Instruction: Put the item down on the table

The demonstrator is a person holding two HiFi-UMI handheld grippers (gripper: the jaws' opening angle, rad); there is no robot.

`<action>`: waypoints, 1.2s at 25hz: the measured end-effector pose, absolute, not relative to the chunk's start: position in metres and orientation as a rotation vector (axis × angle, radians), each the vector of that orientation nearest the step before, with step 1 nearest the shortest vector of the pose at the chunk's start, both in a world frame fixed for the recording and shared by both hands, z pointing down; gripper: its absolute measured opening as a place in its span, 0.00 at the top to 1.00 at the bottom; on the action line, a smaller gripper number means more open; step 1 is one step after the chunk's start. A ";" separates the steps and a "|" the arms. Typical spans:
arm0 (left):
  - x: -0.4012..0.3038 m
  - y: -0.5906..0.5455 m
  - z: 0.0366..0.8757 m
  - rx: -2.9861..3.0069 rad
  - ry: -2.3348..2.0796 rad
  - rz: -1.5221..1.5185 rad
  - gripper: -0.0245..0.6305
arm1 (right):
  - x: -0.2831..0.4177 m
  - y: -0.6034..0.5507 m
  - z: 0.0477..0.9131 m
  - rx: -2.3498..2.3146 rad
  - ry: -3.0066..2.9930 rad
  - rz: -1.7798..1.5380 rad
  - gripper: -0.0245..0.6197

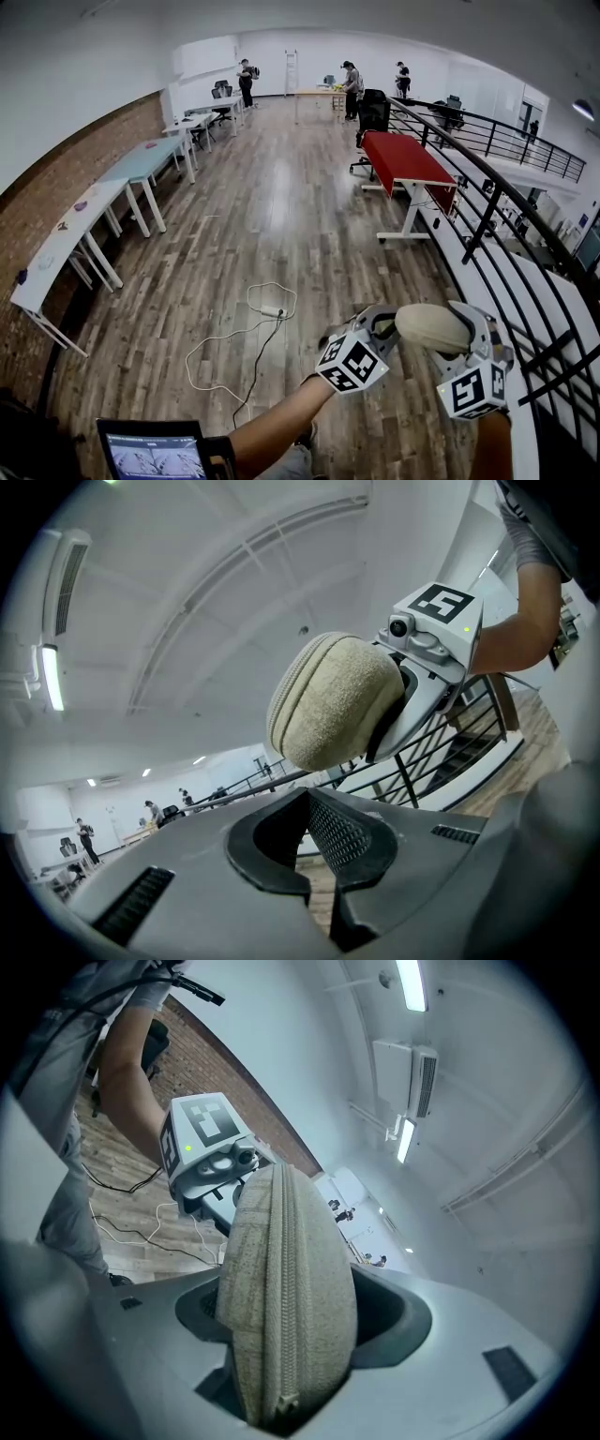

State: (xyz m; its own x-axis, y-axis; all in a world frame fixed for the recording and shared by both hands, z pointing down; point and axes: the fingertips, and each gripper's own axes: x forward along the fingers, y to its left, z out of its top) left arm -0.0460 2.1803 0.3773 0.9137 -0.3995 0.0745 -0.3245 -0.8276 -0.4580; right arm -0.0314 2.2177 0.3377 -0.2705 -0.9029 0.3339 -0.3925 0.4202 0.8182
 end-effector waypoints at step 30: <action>-0.013 1.868 0.365 -2.617 0.548 -0.188 0.96 | -0.008 1.904 0.323 1.018 -1.817 -0.804 0.49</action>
State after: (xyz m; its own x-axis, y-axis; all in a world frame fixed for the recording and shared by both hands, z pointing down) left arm -0.0130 1.8683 0.3653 0.9114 -0.4097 0.0390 -0.3471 -0.8161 -0.4620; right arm -0.0081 1.9036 0.3227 -0.2791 -0.8834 0.3765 -0.3153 0.4546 0.8330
